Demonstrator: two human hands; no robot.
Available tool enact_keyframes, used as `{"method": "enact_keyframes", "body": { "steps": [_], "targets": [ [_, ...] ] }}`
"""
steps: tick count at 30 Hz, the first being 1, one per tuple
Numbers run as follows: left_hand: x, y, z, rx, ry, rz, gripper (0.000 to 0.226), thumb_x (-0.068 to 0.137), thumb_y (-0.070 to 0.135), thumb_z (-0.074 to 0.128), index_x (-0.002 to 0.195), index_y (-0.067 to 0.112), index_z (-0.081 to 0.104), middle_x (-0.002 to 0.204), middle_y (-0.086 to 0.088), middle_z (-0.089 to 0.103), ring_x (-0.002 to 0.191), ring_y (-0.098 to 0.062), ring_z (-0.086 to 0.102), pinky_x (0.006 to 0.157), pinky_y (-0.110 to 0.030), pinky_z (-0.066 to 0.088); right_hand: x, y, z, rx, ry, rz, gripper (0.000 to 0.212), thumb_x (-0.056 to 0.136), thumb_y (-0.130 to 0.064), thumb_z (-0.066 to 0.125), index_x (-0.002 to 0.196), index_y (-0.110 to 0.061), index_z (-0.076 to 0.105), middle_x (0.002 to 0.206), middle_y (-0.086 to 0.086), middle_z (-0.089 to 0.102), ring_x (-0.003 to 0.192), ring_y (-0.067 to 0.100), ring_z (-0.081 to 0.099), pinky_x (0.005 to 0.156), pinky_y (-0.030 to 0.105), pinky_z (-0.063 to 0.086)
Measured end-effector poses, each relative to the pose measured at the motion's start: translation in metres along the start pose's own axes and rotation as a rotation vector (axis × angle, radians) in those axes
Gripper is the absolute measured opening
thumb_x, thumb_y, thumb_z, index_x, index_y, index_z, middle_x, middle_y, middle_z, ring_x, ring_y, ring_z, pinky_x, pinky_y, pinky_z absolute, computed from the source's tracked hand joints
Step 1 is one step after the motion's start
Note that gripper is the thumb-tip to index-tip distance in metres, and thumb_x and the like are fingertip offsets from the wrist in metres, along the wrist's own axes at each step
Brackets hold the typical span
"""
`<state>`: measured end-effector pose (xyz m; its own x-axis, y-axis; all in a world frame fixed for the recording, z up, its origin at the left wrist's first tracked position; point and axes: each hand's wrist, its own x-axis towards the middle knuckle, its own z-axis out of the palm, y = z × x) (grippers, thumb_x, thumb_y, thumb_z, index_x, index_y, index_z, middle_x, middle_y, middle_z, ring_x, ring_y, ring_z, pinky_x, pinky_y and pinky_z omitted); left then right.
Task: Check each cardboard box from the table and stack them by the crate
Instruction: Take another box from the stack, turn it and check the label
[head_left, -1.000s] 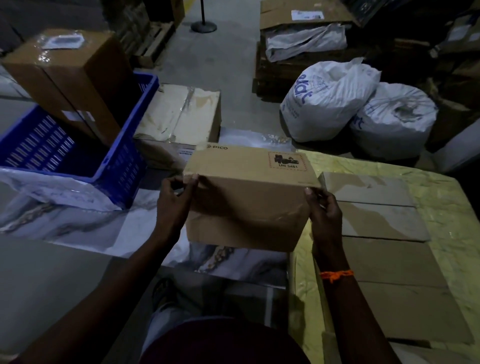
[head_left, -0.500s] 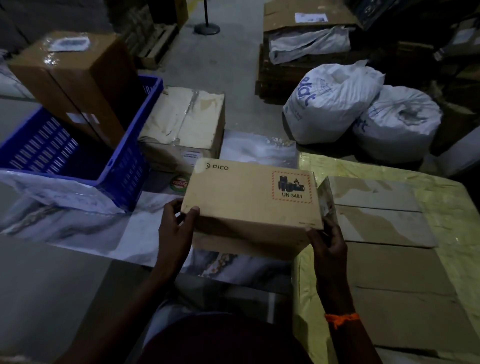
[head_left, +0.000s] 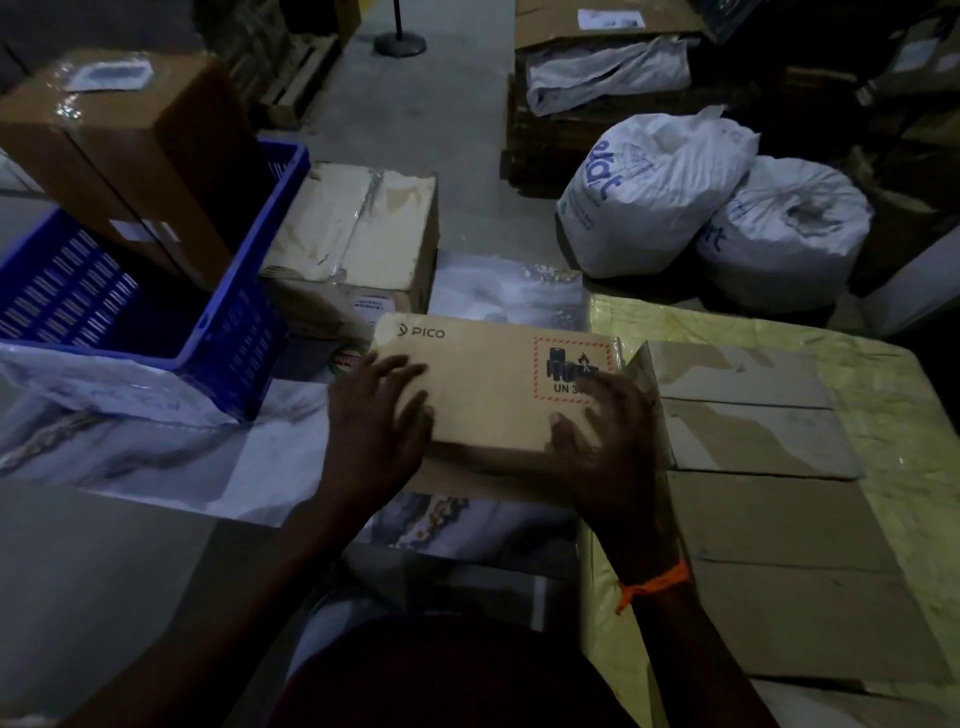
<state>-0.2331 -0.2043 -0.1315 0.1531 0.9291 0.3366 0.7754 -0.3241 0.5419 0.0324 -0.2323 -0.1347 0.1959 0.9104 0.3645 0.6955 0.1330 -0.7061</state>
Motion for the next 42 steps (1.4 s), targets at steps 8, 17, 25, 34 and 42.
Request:
{"method": "enact_keyframes", "body": {
  "steps": [8,17,25,34,42],
  "targets": [
    [0.04,0.002,0.026,0.133,-0.199,0.226,0.035,0.099,0.039,0.053,0.123,0.018,0.068,0.128,-0.006,0.061,0.118,-0.031,0.057,0.097,-0.053,0.044,0.031,-0.031,0.051,-0.347,-0.42,-0.191,0.053,0.101,-0.04,0.042,0.143,-0.012,0.057,0.152,0.01,0.051,0.144,0.029,0.041,0.12,0.055,0.029],
    [0.047,0.0,0.017,0.193,-0.273,0.326,0.036,0.099,0.04,0.053,0.121,0.016,0.068,0.126,-0.009,0.061,0.112,-0.032,0.058,0.091,-0.043,0.045,0.036,-0.027,0.045,-0.344,-0.506,-0.193,0.056,0.102,-0.044,0.035,0.149,-0.017,0.052,0.159,0.005,0.044,0.151,0.025,0.033,0.124,0.049,0.021],
    [0.006,-0.03,-0.001,0.362,-0.407,0.318,0.066,0.107,0.056,0.013,0.16,0.019,0.028,0.167,-0.005,0.022,0.155,-0.025,0.021,0.123,-0.051,0.018,0.012,0.005,0.009,-0.612,-0.52,-0.227,0.072,0.102,-0.068,0.013,0.163,-0.032,0.022,0.172,-0.001,0.015,0.158,0.023,0.013,0.124,0.057,0.016],
    [0.008,-0.031,0.002,0.355,-0.386,0.338,0.064,0.108,0.053,0.013,0.16,0.019,0.027,0.168,-0.007,0.021,0.155,-0.031,0.02,0.12,-0.059,0.023,0.017,0.002,0.011,-0.636,-0.587,-0.173,0.079,0.095,-0.076,-0.003,0.164,-0.037,0.006,0.172,-0.003,-0.003,0.159,0.023,0.0,0.125,0.057,0.004],
    [0.018,-0.026,0.009,0.152,-0.364,-0.098,0.101,0.091,0.078,0.03,0.162,0.012,0.002,0.169,-0.015,-0.003,0.156,-0.033,-0.003,0.124,-0.054,0.011,0.036,-0.001,0.008,-0.471,-0.464,0.188,0.099,0.091,-0.079,0.042,0.164,-0.029,-0.001,0.172,0.01,-0.004,0.157,0.032,0.001,0.123,0.056,0.01]
  ]
}}
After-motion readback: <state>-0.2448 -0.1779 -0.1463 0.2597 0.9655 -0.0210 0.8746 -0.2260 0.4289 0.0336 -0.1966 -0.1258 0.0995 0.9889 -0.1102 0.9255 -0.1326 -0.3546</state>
